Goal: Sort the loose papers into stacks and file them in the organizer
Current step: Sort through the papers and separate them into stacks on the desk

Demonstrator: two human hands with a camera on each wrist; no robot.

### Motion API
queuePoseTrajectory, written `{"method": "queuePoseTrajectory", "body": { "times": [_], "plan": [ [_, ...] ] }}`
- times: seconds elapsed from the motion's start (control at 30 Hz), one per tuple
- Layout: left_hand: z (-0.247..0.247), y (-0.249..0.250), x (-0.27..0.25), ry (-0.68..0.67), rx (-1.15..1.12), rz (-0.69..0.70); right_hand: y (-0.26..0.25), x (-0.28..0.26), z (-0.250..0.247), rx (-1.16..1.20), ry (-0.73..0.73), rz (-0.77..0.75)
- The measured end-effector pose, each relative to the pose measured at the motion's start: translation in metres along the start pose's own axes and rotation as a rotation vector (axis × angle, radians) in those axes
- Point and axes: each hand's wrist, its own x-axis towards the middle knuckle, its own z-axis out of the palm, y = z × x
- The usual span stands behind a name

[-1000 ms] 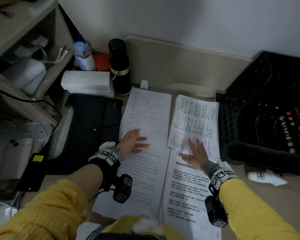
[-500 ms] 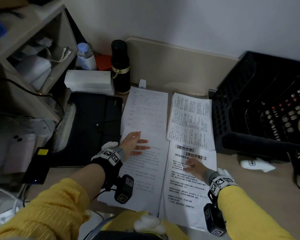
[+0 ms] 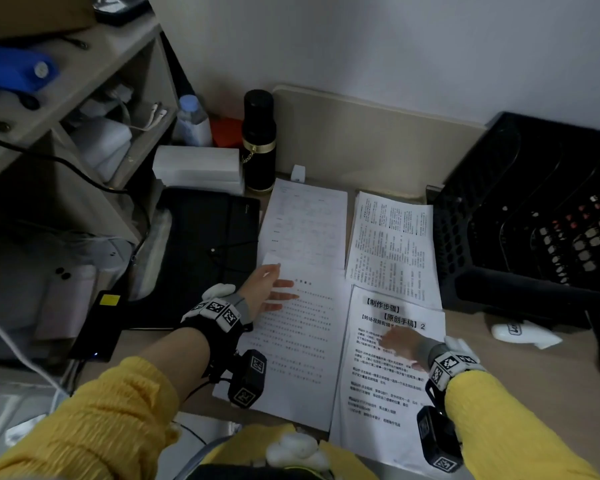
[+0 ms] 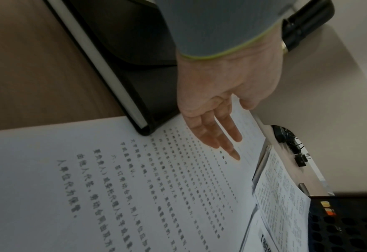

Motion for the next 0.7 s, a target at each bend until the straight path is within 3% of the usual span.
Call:
{"method": "queuePoseTrajectory", "body": {
  "times": [0.23,0.7],
  "plan": [
    [-0.005,0.020,0.003,-0.021,0.027,0.065,-0.018,0.002,-0.025,0.277,0.145,-0.057],
    [-0.011,0.065,0.046,0.013,0.068,0.177,-0.091,0.021,-0.051,0.614,0.237,-0.236]
  ]
}}
